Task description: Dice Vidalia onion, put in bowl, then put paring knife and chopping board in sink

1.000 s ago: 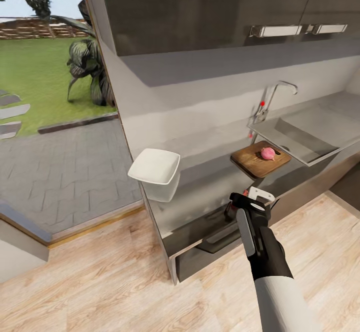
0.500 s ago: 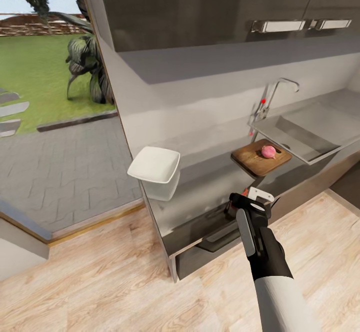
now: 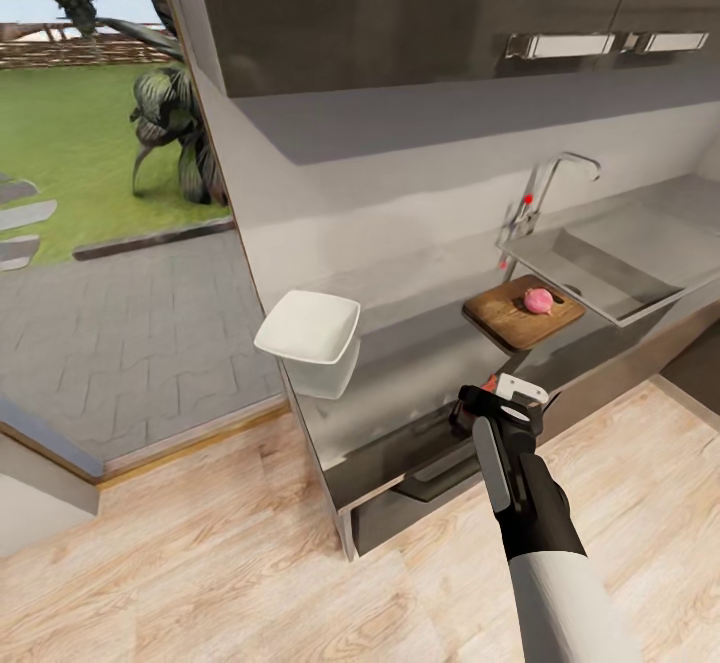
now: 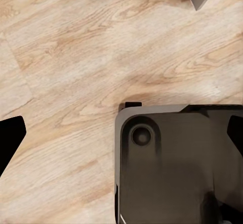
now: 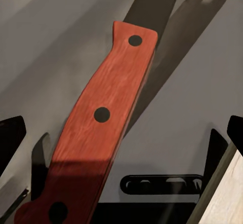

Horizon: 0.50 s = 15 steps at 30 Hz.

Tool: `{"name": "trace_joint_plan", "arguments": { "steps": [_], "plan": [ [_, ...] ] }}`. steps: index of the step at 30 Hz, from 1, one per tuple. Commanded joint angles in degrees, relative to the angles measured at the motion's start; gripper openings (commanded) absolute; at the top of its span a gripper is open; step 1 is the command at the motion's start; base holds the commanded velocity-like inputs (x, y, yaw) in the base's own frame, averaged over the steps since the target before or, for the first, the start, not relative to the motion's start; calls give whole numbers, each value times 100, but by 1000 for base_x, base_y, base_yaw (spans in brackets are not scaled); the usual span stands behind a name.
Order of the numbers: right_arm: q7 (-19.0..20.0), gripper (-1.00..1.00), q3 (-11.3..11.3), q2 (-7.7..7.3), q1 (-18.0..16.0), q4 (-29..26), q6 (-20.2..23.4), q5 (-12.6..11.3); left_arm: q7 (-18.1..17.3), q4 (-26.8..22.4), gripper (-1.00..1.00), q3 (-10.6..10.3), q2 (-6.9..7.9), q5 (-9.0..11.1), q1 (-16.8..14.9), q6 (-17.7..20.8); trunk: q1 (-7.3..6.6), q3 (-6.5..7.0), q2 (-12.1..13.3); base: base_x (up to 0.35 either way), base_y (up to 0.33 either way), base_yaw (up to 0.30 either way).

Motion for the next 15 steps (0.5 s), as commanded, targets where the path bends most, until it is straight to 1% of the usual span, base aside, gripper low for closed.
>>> {"name": "trace_joint_plan", "arguments": {
  "steps": [1, 12, 15],
  "plan": [
    [-41, 100, -3, 3, -4, -6, 9, -61, 22, -4, 100, -23, 7, 41, 1, -11, 3, -10, -10, 0, 0, 0],
    [-41, 100, -3, 3, -4, 18, 5, -122, 22, 3, 100, -18, 7, 41, 1, -11, 3, -11, -10, 0, 0, 0],
    [-41, 100, -3, 3, -4, 19, 2, -124, 22, 3, 100, -17, 7, 42, 1, -11, 3, -11, -10, 49, 6, 0]
  ]
}}
